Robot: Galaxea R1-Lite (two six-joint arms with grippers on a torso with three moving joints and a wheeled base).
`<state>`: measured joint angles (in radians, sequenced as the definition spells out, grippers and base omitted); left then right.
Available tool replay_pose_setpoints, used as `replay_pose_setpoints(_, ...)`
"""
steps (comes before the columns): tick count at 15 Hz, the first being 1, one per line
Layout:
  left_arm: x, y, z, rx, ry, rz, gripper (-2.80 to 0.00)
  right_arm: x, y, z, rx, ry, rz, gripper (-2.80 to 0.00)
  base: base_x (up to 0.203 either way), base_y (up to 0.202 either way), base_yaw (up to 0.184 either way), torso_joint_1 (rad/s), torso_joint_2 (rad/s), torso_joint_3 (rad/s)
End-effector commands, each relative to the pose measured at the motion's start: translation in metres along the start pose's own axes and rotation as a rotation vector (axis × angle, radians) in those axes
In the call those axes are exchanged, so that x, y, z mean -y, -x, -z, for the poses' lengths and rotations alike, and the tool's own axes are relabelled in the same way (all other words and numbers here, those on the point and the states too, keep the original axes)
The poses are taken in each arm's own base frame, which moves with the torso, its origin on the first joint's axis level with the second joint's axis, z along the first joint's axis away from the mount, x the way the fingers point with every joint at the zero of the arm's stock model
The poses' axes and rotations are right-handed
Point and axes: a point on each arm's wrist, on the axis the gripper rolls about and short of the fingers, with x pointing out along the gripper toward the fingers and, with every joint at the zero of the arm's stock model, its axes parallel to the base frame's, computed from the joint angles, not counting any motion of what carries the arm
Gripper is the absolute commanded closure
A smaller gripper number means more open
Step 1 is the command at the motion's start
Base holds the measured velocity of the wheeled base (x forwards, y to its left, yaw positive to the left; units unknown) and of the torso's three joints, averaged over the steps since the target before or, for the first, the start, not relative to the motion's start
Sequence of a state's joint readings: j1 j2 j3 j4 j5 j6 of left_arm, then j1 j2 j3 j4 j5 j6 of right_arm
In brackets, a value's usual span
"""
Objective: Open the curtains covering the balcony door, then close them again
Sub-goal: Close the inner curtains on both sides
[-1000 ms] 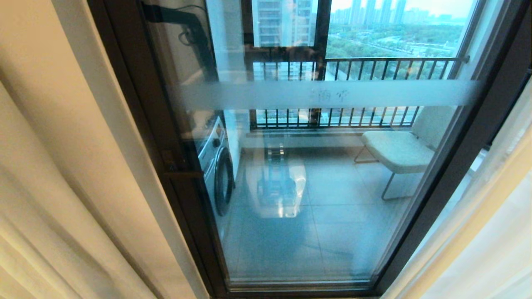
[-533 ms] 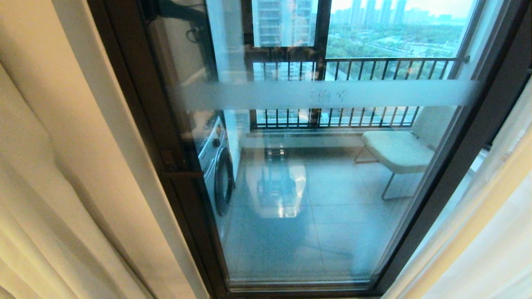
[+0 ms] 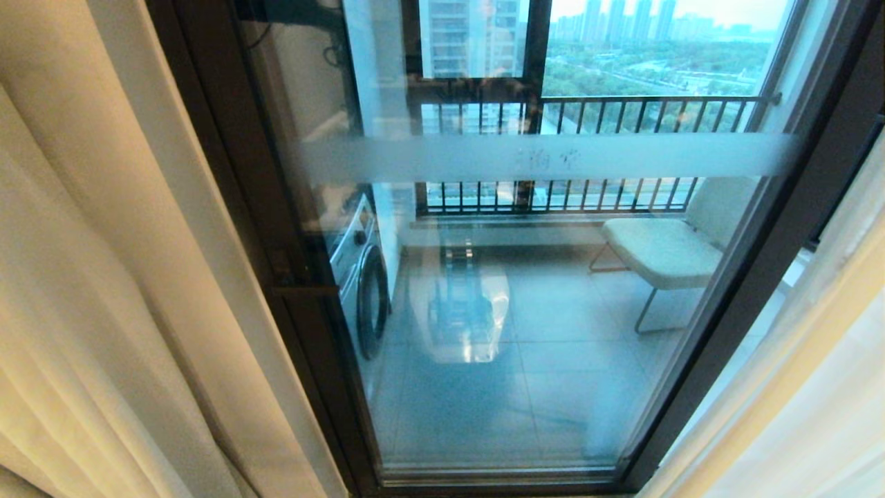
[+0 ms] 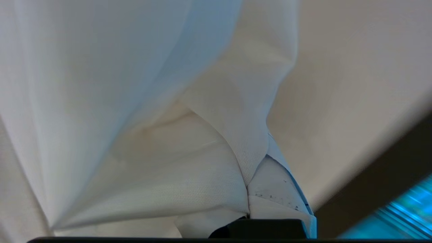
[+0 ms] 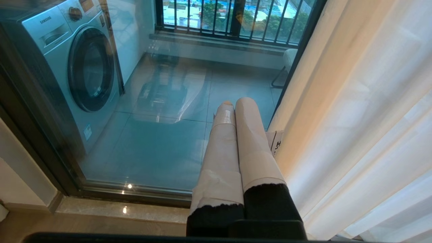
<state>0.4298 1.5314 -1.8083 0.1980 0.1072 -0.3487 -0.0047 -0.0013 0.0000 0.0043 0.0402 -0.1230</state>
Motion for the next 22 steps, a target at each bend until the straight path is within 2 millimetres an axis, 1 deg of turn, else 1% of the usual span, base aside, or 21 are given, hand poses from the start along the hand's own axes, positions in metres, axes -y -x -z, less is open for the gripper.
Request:
replay_pose_setpoints(1, 0.018, 0.019, -0.002, -0.002, 0.013, 0.084, 0.00, 0.000, 0.000, 0.000, -0.001, 0.001, -0.001, 0.00, 0.000, 0.000, 0.000, 0.000, 0.00, 0.000)
replay_pose_setpoints(4, 0.031, 0.035, 0.005, -0.040, 0.015, 0.156, 0.00, 0.000, 0.000, 0.000, -0.001, 0.001, -0.001, 0.00, 0.000, 0.000, 0.000, 0.000, 0.00, 0.000)
replay_pose_setpoints(6, 0.032, 0.042, 0.011, -0.065, 0.012, 0.179, 0.00, 0.000, 0.000, 0.000, -0.001, 0.001, -0.001, 0.00, 0.000, 0.000, 0.000, 0.000, 0.00, 0.000)
replay_pose_setpoints(10, 0.041, 0.064, 0.026, -0.132, 0.001, 0.264, 0.00, 0.000, 0.000, 0.000, -0.001, 0.001, -0.001, 0.00, 0.000, 0.000, 0.000, 0.000, 0.00, 0.000)
replay_pose_setpoints(13, 0.039, 0.075, 0.039, -0.182, -0.078, 0.322, 0.00, 0.000, 0.000, 0.000, -0.001, 0.001, -0.001, 0.00, 0.000, 0.000, 0.000, 0.000, 0.00, 0.000)
replay_pose_setpoints(15, 0.036, 0.086, 0.043, -0.219, -0.124, 0.447, 0.00, 0.000, 0.000, 0.000, -0.001, 0.001, -0.001, 0.00, 0.000, 0.000, 0.000, 0.000, 0.00, 0.000)
replay_pose_setpoints(17, 0.037, 0.089, 0.045, -0.239, -0.125, 0.521, 0.00, 0.000, 0.000, 0.000, -0.001, 0.001, -0.001, 0.00, 0.000, 0.000, 0.000, 0.000, 0.00, 0.000)
replay_pose_setpoints(22, 0.040, 0.085, 0.048, -0.253, -0.125, 0.530, 0.00, 0.000, 0.000, 0.000, -0.001, 0.001, -0.001, 0.00, 0.000, 0.000, 0.000, 0.000, 0.00, 0.000)
